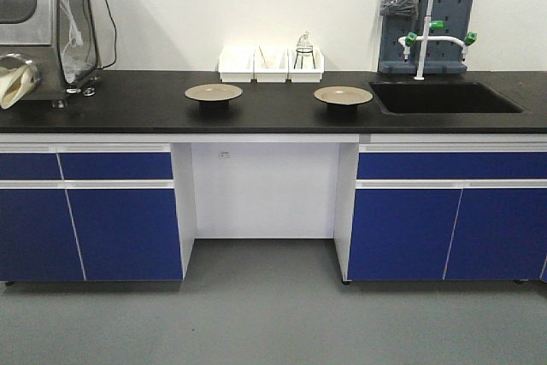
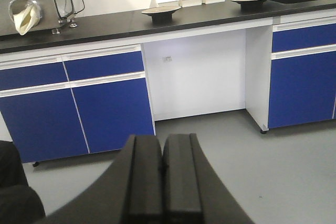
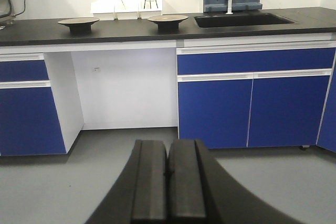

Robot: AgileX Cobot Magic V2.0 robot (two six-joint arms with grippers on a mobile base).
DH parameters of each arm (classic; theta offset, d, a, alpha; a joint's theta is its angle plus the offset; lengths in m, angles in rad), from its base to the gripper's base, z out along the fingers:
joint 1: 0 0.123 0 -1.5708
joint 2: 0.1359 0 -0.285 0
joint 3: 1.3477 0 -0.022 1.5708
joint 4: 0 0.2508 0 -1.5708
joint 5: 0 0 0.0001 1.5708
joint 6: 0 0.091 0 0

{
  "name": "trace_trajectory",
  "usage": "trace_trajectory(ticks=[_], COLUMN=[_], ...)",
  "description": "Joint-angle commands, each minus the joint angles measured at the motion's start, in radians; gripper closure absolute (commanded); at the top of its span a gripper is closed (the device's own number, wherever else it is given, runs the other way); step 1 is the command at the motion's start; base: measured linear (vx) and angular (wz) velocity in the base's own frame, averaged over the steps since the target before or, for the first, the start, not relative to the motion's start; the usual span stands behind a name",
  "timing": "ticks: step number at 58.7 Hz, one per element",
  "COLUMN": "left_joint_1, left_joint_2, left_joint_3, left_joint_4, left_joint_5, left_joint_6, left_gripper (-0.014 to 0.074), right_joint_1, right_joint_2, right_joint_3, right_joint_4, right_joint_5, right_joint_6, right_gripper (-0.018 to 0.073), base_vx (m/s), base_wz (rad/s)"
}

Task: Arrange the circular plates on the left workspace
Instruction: 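Drive the base toward the bench and stop facing the white bins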

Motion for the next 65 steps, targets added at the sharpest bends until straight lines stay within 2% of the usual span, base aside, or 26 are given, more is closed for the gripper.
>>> trace_trajectory(ticks=[1,65], left_joint_1=[-0.003,-0.003], left_joint_2=[-0.001,-0.001], left_joint_3=[0.012,0.012], left_joint_4=[-0.006,-0.006], left_joint_5=[-0.081,-0.081], left_joint_6=[-0.008,-0.008], left_gripper=[0.0594,0.0594], right_joint_1=[-0.005,-0.005], right_joint_2=[0.003,0.003], right_joint_3=[0.005,0.005], right_joint_4=[-0.012,-0.012], right_joint_5=[-0.079,-0.079], right_joint_6=[-0.001,-0.001], right_gripper=[0.0564,0.0564], base_vx=[0.24,0.41], base_wz=[-0.04,0.0])
